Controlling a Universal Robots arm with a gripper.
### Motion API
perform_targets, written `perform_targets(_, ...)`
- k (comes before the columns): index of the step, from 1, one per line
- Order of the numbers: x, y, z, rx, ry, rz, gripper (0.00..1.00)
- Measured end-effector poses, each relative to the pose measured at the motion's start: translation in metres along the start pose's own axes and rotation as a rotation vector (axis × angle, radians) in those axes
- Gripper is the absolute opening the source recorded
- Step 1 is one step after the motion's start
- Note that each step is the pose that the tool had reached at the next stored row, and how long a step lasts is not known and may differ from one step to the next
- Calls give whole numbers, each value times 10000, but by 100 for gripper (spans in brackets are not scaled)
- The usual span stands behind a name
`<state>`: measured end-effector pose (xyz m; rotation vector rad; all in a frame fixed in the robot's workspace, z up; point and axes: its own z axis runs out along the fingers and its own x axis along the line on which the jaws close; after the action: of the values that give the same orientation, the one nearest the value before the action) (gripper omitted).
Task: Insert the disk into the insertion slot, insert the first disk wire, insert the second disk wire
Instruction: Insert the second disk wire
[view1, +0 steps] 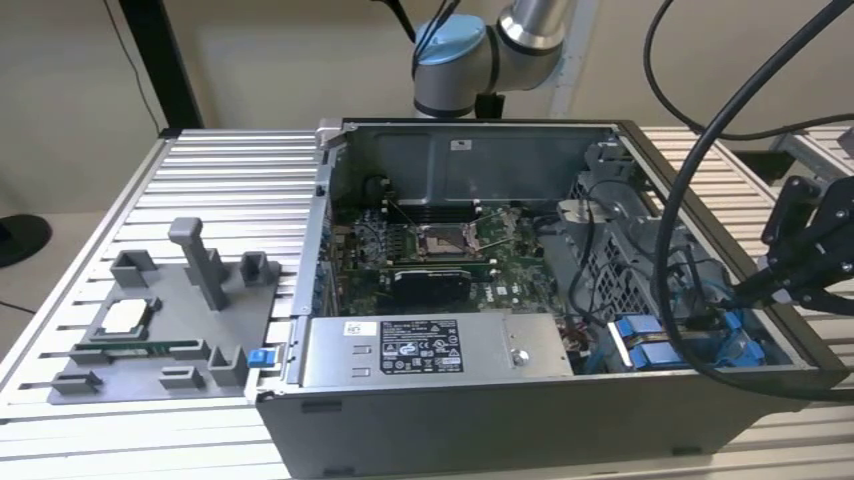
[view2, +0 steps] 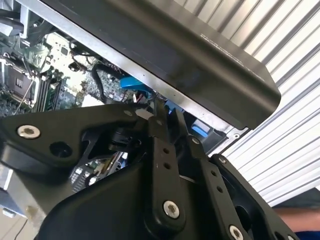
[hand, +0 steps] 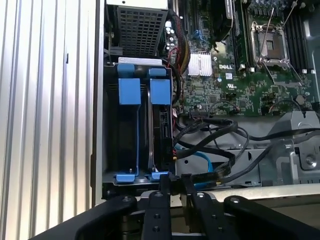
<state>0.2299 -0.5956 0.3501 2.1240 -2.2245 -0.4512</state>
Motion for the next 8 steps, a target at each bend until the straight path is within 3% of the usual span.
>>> perform_targets(8,1,0,-1,0,-1,1,0)
